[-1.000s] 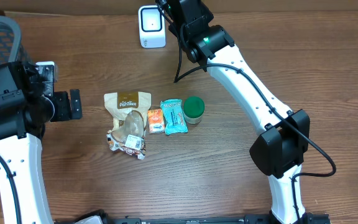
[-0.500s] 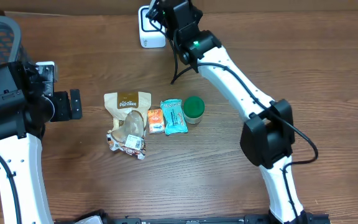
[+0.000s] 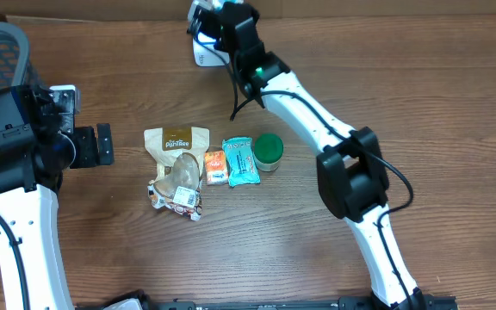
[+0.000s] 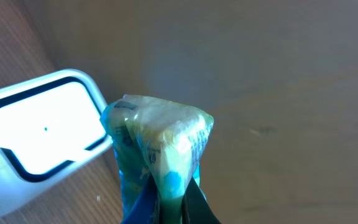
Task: Scan the item barcode
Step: 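Hold the Kleenex pack in front of the scanner window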
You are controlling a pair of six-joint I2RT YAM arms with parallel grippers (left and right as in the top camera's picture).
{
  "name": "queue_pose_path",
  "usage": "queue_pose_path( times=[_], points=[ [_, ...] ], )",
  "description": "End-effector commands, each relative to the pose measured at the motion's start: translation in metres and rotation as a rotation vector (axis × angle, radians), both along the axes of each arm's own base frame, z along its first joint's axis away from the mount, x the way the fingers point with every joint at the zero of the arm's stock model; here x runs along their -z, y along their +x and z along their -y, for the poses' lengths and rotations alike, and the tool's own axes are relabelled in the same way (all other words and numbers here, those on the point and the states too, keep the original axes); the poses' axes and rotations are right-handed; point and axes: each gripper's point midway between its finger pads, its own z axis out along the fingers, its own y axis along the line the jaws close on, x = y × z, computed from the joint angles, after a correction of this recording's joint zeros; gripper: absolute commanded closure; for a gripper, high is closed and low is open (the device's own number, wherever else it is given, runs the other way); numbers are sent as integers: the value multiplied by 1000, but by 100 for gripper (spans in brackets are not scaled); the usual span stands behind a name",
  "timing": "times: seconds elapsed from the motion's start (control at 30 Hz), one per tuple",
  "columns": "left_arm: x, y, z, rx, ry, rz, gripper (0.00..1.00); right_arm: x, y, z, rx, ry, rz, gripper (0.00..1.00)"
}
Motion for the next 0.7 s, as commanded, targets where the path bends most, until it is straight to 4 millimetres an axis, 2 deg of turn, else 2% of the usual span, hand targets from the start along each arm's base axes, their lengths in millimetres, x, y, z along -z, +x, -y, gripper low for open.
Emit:
queue_pose_path(
  times=[0.0, 0.13, 0.3, 0.67],
  points=[
    [-4, 1, -1, -14, -2, 11, 0, 21, 3, -18, -66, -77, 32, 96],
    [-4, 1, -1, -14, -2, 11, 1, 30, 0, -28, -123, -68, 15, 96],
    [-4, 1, -1, -14, -2, 11, 0, 23, 0, -33, -136, -49, 41, 96],
    [-4, 1, -1, -14, -2, 11, 0, 22, -2, -37, -143, -38, 43, 96]
  ],
)
